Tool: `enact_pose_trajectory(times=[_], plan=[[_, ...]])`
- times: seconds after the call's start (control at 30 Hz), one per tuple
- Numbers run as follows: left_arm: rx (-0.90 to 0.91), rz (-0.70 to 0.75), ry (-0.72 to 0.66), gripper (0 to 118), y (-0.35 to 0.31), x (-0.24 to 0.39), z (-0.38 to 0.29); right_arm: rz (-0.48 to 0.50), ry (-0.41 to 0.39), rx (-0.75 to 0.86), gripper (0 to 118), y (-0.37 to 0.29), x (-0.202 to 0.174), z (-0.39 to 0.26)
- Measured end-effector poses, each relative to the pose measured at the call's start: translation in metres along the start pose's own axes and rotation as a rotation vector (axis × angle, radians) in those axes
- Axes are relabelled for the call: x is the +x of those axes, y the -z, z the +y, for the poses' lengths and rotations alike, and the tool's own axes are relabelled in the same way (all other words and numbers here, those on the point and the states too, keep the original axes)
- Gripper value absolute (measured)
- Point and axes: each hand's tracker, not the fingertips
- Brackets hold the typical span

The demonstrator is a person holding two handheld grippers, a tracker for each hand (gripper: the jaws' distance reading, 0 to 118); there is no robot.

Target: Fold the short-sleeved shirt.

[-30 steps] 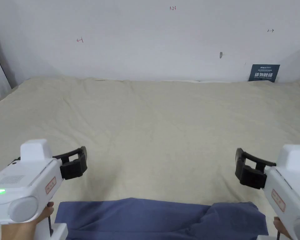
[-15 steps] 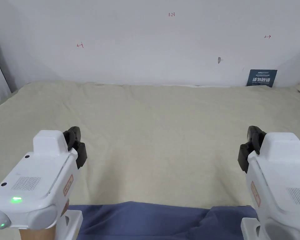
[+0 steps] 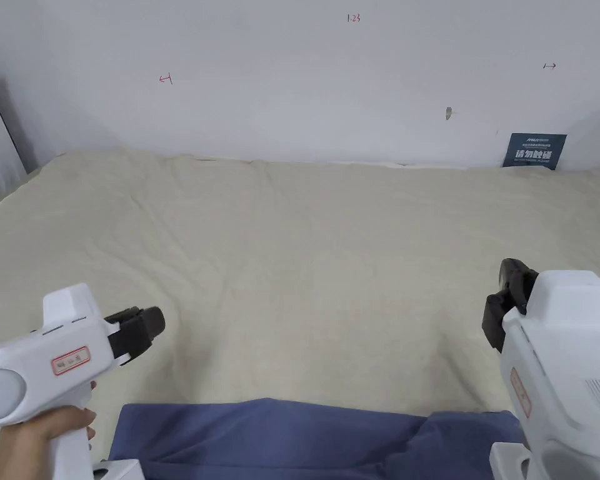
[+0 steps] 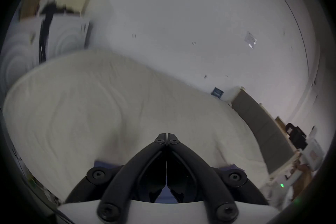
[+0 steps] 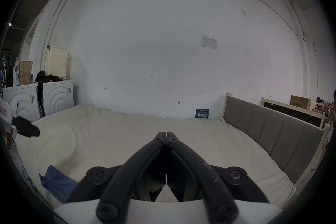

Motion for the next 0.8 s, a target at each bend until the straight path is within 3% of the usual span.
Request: enact_pose_trajectory(times=[0.17, 0.27, 0.3, 0.37, 0.43, 0.47, 0.5, 0.7, 0.8], plan=[[-0.212, -0.011, -0.074, 0, 0.011, -0.059, -0.013, 0.015, -0.013, -0.025, 1, 0.011, -0.012, -0.004], [-0.286, 0.007, -0.107, 6, 0.018, -0.090, -0.027, 0.023, -0.018, -0.047, 1, 0.018, -0.018, -0.008], [-0.290, 0.023, -0.128, 14, 0.020, -0.099, -0.031, 0.025, -0.022, -0.054, 1, 0.021, -0.022, -0.010], [-0.336, 0.054, -0.148, 44, 0.026, -0.117, -0.040, 0.028, -0.029, -0.070, 1, 0.025, -0.025, -0.014], [-0.382, 0.078, -0.165, 91, 0.035, -0.130, -0.050, 0.032, -0.034, -0.086, 2, 0.031, -0.030, -0.018], [-0.402, 0.097, -0.192, 106, 0.039, -0.136, -0.054, 0.033, -0.037, -0.093, 2, 0.034, -0.032, -0.019], [-0.428, 0.090, -0.223, 112, 0.044, -0.141, -0.059, 0.033, -0.041, -0.101, 2, 0.035, -0.033, -0.021], [-0.483, 0.071, -0.269, 98, 0.066, -0.159, -0.077, 0.027, -0.058, -0.144, 2, 0.047, -0.037, -0.031], [-0.483, 0.088, -0.246, 60, 0.072, -0.155, -0.085, 0.027, -0.050, -0.162, 2, 0.051, -0.034, -0.035]])
